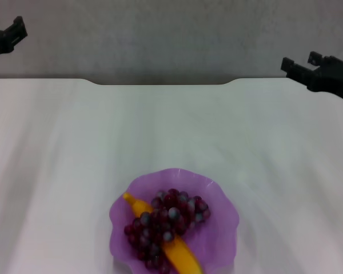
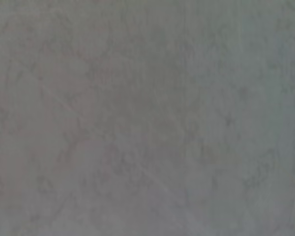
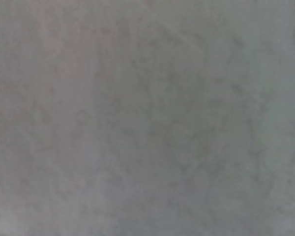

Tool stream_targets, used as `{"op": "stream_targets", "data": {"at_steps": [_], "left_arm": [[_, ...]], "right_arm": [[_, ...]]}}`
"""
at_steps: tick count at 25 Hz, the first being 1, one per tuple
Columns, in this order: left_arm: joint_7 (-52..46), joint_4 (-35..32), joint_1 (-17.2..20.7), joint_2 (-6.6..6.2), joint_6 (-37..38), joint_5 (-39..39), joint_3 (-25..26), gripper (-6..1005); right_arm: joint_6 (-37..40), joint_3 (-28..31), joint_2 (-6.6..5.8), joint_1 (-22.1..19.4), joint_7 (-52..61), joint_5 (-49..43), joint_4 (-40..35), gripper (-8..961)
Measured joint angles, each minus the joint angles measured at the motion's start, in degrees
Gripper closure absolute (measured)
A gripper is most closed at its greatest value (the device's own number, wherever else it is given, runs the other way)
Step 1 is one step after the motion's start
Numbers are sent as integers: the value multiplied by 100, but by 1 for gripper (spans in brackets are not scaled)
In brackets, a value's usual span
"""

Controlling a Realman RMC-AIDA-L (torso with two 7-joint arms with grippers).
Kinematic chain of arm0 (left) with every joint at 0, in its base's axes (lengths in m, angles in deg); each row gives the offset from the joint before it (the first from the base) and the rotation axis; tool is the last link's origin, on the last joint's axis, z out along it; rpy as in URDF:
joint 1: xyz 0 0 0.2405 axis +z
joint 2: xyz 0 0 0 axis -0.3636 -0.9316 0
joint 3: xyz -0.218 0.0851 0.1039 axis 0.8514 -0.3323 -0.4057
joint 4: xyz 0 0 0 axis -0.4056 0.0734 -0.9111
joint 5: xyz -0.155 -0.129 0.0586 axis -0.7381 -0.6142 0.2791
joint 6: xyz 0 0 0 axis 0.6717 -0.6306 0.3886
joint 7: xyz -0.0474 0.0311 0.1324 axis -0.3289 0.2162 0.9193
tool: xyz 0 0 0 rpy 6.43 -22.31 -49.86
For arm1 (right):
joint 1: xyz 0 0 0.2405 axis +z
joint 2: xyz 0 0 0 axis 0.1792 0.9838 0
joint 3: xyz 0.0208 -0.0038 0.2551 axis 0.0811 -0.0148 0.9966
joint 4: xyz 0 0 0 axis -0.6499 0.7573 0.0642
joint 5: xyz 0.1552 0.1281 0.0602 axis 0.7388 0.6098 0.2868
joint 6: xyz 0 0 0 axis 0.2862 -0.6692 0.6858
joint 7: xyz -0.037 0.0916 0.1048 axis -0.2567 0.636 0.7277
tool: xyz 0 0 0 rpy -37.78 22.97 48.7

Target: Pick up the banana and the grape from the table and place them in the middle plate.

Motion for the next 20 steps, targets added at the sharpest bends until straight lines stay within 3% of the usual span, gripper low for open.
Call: {"op": "stream_targets", "data": {"at_steps": [7, 12, 20], "left_arm": [[-88, -166, -113, 66, 117, -424, 70, 139], [-127, -235, -85, 124, 14, -1197, 544, 140], [615, -237, -39, 178, 72, -1064, 666, 140]], "right_arm": [[-147, 82, 0, 81, -106, 19, 68, 182], [-146, 64, 9, 131, -109, 31, 74, 182], [-150, 68, 11, 165, -178, 21, 81, 182]]}}
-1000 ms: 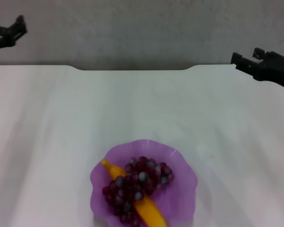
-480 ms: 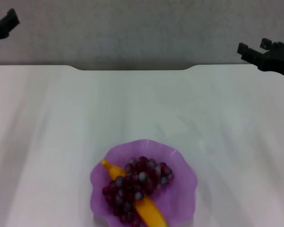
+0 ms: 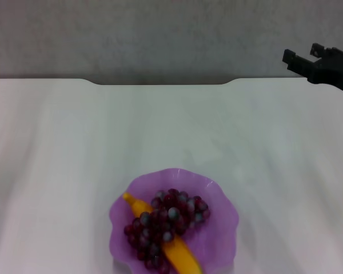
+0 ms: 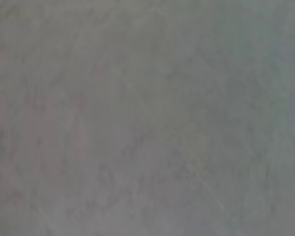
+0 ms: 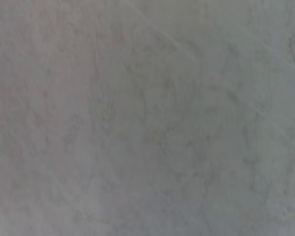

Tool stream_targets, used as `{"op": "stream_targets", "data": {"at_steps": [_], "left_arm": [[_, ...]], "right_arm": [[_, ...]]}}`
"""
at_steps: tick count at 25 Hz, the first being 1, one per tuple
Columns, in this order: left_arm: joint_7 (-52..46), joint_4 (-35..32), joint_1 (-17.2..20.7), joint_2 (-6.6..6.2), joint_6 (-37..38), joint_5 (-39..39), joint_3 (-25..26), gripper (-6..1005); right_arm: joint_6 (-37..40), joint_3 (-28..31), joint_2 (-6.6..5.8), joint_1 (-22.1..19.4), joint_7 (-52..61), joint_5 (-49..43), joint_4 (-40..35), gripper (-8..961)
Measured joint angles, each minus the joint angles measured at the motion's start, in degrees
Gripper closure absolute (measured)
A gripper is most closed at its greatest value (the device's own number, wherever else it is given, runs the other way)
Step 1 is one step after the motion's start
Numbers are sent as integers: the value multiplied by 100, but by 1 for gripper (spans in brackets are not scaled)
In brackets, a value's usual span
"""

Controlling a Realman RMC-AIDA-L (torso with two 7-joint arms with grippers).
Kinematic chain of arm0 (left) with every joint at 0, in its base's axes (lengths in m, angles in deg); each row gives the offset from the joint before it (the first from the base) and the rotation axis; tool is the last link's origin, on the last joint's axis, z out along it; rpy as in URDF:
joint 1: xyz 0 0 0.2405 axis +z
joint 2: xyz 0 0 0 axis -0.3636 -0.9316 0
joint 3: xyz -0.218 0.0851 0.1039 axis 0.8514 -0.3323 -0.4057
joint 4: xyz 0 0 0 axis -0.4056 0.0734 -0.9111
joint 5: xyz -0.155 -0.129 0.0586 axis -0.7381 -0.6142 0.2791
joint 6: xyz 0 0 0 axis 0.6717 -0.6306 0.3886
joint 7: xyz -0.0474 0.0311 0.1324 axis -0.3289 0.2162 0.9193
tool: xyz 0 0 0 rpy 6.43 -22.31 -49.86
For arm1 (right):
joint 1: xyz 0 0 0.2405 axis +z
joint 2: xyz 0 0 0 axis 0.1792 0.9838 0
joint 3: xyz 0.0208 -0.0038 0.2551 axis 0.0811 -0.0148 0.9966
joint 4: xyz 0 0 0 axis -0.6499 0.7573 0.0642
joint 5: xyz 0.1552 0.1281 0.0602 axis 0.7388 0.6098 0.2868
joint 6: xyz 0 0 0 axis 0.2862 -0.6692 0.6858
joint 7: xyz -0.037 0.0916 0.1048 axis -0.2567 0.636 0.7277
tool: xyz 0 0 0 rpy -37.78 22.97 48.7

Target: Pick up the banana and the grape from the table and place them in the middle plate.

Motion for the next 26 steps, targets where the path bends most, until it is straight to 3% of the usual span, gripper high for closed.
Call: {"op": "stream_targets", "data": {"at_steps": [5, 7, 17, 26], "left_arm": [[1475, -20, 80, 281, 193, 472, -31, 141], [1710, -63, 105, 326, 237, 523, -160, 141], [1647, -614, -223, 278, 250, 397, -896, 141], [1502, -914, -435, 276, 253, 259, -1031, 142]], "right_arm": [[-48, 19, 0, 11, -337, 146, 20, 182], [-135, 27, -5, 11, -579, 281, 68, 182], [-210, 287, 20, 66, -1977, 1144, 573, 183], [-159, 292, 13, 250, -2275, 1433, 922, 183]]}}
